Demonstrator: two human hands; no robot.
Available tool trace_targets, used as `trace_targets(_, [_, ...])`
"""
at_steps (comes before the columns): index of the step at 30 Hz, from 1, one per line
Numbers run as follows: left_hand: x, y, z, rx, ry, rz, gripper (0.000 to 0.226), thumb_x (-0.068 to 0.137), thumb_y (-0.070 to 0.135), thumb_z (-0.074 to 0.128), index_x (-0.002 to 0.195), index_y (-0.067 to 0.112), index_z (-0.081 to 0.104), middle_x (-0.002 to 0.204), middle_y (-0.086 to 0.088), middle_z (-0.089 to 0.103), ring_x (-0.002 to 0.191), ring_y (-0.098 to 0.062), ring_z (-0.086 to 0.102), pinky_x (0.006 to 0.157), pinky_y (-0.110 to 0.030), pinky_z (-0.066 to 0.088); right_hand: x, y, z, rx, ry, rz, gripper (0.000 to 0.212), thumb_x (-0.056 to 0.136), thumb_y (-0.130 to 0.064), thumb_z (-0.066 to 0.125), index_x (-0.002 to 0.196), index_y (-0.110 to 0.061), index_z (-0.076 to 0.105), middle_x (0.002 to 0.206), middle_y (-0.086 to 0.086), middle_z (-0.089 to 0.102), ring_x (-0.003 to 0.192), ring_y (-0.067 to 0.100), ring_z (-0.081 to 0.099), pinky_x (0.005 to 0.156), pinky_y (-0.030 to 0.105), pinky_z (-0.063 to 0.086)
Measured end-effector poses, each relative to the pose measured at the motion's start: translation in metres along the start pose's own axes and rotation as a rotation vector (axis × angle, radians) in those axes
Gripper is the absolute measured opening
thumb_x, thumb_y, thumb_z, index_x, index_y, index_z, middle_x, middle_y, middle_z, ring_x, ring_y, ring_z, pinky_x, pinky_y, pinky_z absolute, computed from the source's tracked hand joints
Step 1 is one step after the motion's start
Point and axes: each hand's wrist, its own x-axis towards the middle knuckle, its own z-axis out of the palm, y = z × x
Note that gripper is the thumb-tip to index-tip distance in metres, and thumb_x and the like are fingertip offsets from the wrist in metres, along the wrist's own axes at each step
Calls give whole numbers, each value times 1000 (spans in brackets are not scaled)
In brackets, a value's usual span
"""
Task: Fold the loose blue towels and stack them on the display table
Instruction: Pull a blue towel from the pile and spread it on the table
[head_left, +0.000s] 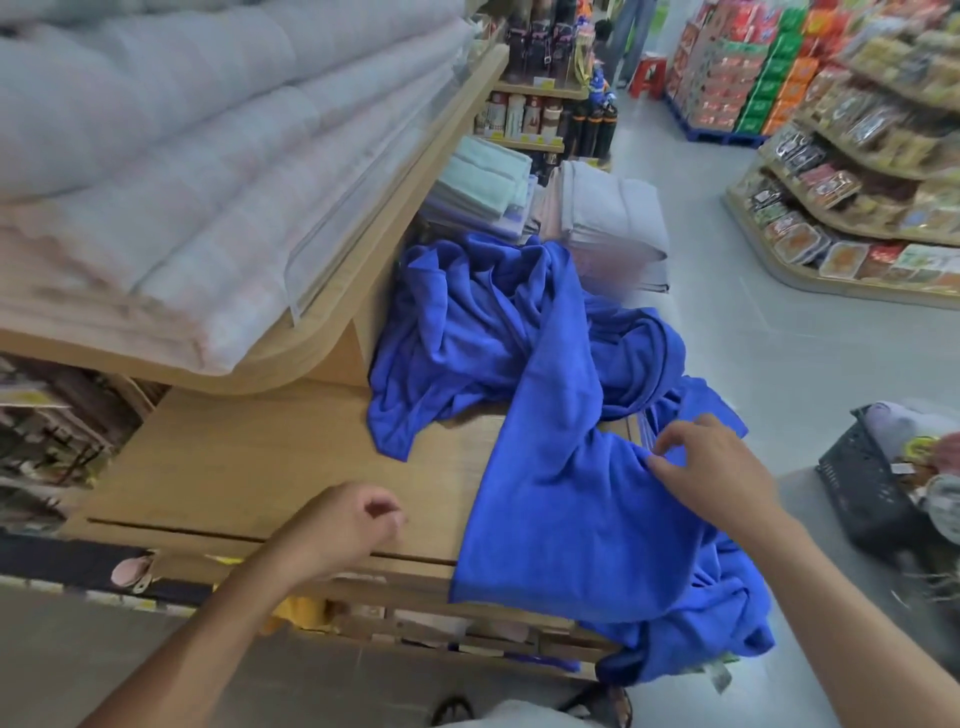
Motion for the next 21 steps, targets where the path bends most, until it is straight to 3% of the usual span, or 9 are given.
trace_targets(3, [36,31,-4,-66,137,106,10,91,28,70,85,35,74,84,21,74,77,7,66,71,-14,46,22,-35,10,266,50,-50,8,84,-41,64,90,-38,61,93,-13,62,80,8,61,67,43,57])
trace_targets(6, [87,73,8,-134,233,187,15,91,23,72,106,22,75,96,12,75,87,0,68,84,-23,51,46,-69,24,483,4,-67,45,88,-38,66,130,-35,51,122,-17,54,86,3,61,72,37,57])
trace_targets(8, [116,99,19,-204,211,170,35,89,31,75,121,17,69,106,5,74,98,-6,69,91,-27,52,57,-81,31,565,9,-43,61,90,-35,64,145,-29,39,124,-16,53,88,7,61,75,38,56])
trace_targets(10, [135,119,29,-270,166,122,39,87,33,77,121,16,66,98,2,74,87,-10,70,79,-26,54,62,-84,38,598,-2,14,58,90,-37,62,144,-30,39,110,-10,65,83,13,67,74,45,60])
trace_targets(12, [143,133,33,-300,156,152,22,88,23,75,106,13,68,79,1,70,69,-13,62,65,-28,50,65,-84,37,564,5,19,40,88,-42,61,127,-37,52,97,-13,68,78,11,67,70,45,60])
trace_targets(15, [129,134,24,-452,140,277,3,82,9,62,84,7,64,69,-2,59,64,-13,49,61,-34,41,68,-87,20,622,26,-51,32,81,-43,65,113,-44,63,90,-21,68,76,3,65,63,32,55])
trace_targets(17, [109,120,8,-561,-84,320,23,72,13,57,91,1,63,79,-5,59,72,-13,50,62,-29,39,63,-101,8,692,-11,-188,45,77,-37,68,122,-43,66,90,-25,67,78,-3,63,68,20,48])
trace_targets(19, [92,98,-13,-648,-337,249,31,70,24,61,97,15,72,87,-1,67,78,-11,61,64,-21,47,47,-124,3,717,-124,-422,52,75,-31,65,126,-41,68,87,-34,67,76,-9,62,71,13,45])
trace_targets(21, [82,80,-32,-822,-269,119,23,73,40,68,90,25,75,85,0,71,75,-11,68,60,-20,53,24,-143,9,565,-313,-628,54,76,-28,62,127,-47,63,83,-33,65,73,-7,61,67,11,45])
